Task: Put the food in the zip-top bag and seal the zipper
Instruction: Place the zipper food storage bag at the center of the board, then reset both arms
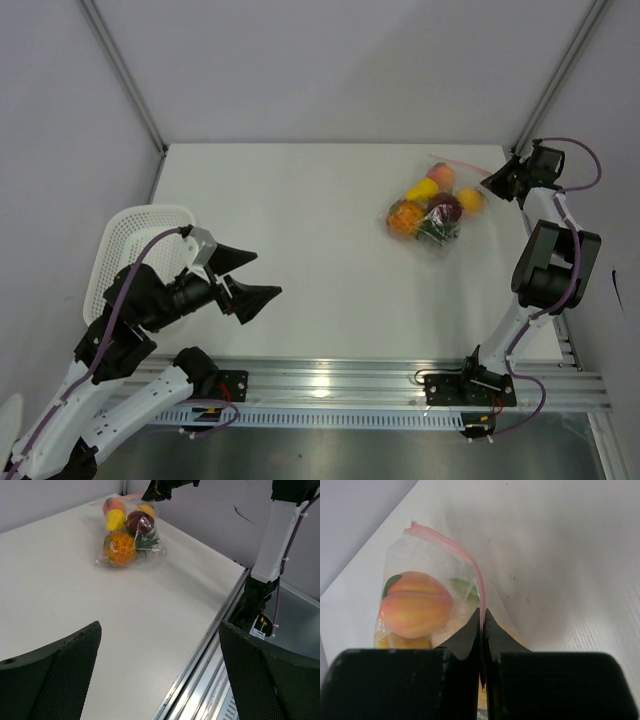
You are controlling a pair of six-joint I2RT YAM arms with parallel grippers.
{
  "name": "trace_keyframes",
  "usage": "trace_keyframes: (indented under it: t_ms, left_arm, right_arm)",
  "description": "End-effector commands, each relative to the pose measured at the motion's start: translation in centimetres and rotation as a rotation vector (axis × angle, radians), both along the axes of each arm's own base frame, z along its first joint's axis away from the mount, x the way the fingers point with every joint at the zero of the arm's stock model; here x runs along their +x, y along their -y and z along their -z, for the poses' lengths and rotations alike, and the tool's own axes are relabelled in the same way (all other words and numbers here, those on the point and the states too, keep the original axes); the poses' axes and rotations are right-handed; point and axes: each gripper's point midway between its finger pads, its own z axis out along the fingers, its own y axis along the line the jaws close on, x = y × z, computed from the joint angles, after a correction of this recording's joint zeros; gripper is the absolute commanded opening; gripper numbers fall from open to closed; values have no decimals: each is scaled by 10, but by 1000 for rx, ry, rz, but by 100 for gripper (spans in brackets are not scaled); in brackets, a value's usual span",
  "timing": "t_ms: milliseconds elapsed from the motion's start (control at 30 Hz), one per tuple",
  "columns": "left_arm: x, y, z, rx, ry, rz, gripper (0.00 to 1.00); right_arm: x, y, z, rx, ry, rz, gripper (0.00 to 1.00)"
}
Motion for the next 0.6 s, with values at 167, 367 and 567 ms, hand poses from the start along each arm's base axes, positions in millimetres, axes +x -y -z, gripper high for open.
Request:
trace_keyframes:
  t_ms: [167,367,567]
  left_arm:
    - [-6,7,-4,-43,-27,45,99]
    - [-4,14,1,-47,-56,61,100]
    - [-3,20,-2,-85,-77,74,100]
  right_arm:
    - [8,6,-18,-3,50,31,55]
    - [-8,15,-54,-67,49,88,99]
    - [-58,7,-100,-161,15,142,99]
